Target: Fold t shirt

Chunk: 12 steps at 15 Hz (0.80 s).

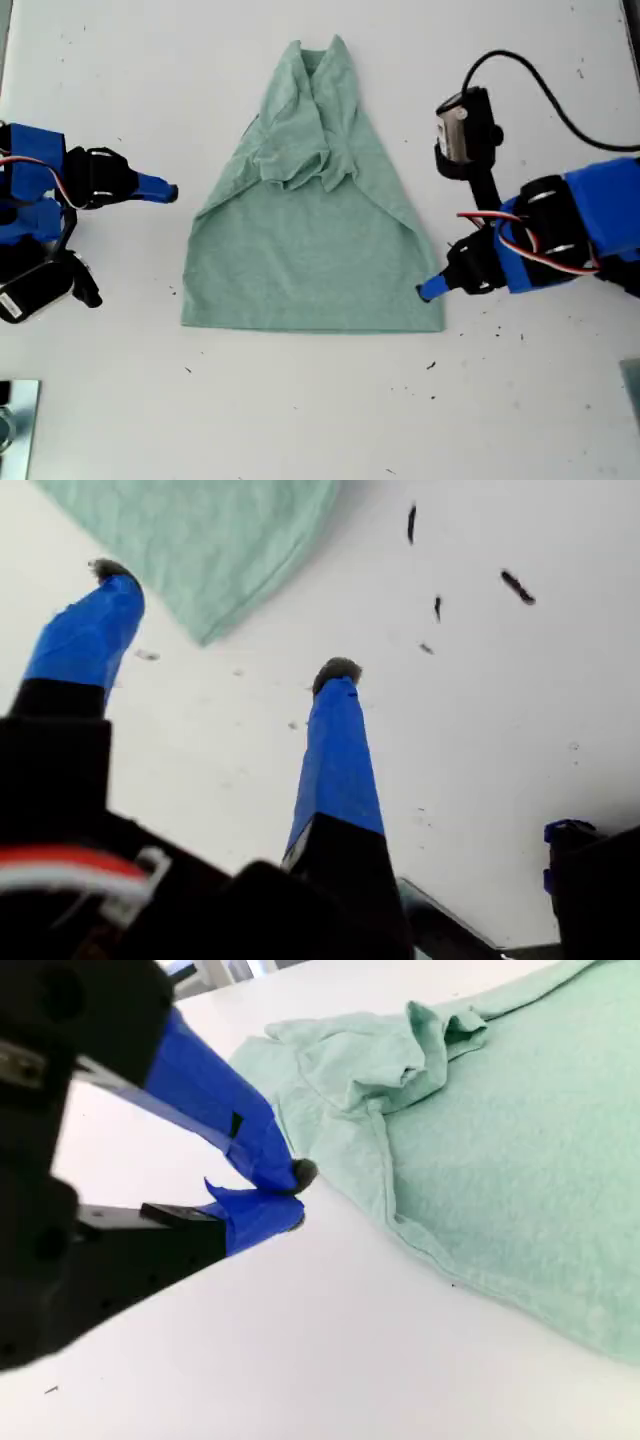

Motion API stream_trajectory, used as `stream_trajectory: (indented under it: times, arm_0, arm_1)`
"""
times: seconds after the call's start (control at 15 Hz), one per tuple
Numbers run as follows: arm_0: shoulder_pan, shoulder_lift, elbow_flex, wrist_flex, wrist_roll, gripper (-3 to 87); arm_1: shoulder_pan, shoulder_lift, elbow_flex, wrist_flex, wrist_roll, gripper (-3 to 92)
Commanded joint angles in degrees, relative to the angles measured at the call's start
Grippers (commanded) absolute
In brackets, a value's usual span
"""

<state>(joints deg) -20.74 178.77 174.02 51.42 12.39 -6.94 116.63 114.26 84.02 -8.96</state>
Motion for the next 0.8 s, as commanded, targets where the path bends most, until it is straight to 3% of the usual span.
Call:
stream_trajectory:
  times: [0.0, 0.2, 0.27, 0.4, 0.47, 0.73]
  arm_0:
    - [0.62, 0.7, -0.26, 0.35, -0.7, -0.1]
    - [0.53, 0.7, -0.18, 0.26, -0.53, -0.1]
    - [0.53, 0.7, -0.18, 0.26, -0.53, -0.1]
    - [0.62, 0.7, -0.09, 0.18, -0.62, -0.1]
    - [0.44, 0.7, -0.09, 0.18, -0.53, -0.1]
    - [0.09, 2.11, 0.09, 0.35, -0.18, -0.1]
  arm_1:
    - [-0.88, -0.62, 8.26, -11.34, 2.29, 33.3]
    - [-0.35, -2.99, 14.94, -23.47, 2.81, 32.6]
    - [-0.26, -5.36, 15.38, -25.31, 3.16, 26.9]
    - [-0.7, -8.96, 16.7, -28.39, 3.87, 5.4]
    - [-0.88, -9.58, 17.14, -29.0, 3.6, 0.2]
    - [-3.25, -4.39, 20.13, -25.75, 5.36, -0.2]
